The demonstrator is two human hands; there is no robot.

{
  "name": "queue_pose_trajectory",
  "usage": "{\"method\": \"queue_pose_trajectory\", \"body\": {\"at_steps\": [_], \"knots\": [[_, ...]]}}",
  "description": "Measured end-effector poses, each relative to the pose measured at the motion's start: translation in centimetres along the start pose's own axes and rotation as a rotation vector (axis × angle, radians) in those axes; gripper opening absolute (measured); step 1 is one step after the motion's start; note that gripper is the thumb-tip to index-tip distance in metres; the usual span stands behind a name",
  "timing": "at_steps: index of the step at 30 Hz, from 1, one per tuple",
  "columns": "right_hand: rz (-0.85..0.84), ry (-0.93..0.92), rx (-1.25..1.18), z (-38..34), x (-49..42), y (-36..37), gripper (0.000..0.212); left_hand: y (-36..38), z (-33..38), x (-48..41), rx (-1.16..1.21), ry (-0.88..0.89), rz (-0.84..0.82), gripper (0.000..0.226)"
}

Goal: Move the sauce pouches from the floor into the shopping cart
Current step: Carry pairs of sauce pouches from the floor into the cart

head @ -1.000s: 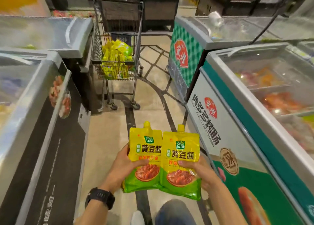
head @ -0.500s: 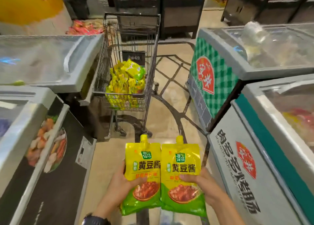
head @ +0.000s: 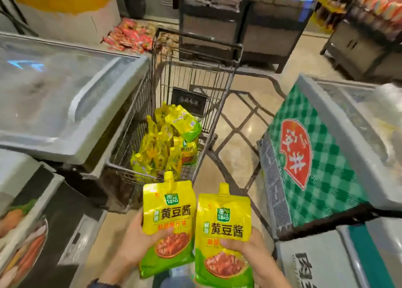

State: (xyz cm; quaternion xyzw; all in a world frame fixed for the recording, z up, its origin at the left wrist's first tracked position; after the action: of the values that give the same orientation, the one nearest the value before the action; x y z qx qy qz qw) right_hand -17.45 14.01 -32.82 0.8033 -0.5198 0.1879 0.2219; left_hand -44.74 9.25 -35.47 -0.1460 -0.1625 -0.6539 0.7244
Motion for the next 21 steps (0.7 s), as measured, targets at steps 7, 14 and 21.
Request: {"method": "queue_pose_trajectory", "body": {"at_steps": [7, 14, 21], "knots": [[0.017, -0.039, 0.082, -11.0, -11.6, -1.8, 0.061, -3.4, 6.0, -12.0, 0.029, 0.059, 0.211, 0.050], [-0.037, -0.050, 0.279, -18.4, -29.6, -2.0, 0.051, -7.0, 6.7, -20.8, 0.069, -0.001, 0.506, 0.063], [-0.254, 0.071, 0.558, -18.5, -48.9, -0.2, 0.087, -6.6, 7.8, -27.7, 0.037, -0.196, 0.832, 0.071]]}}
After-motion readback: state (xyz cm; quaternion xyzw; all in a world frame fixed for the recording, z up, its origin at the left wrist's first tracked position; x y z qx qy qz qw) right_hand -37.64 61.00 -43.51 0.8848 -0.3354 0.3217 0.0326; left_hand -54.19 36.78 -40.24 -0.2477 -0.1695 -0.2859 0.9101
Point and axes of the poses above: each hand's wrist, its own x-axis away from the middle knuckle, its own y-axis out of the palm, z = x × y, the point moved 3 cm from there along -x, towards the middle knuckle, and after that the axes turned 12 degrees about -z, right-handed, at the moved point
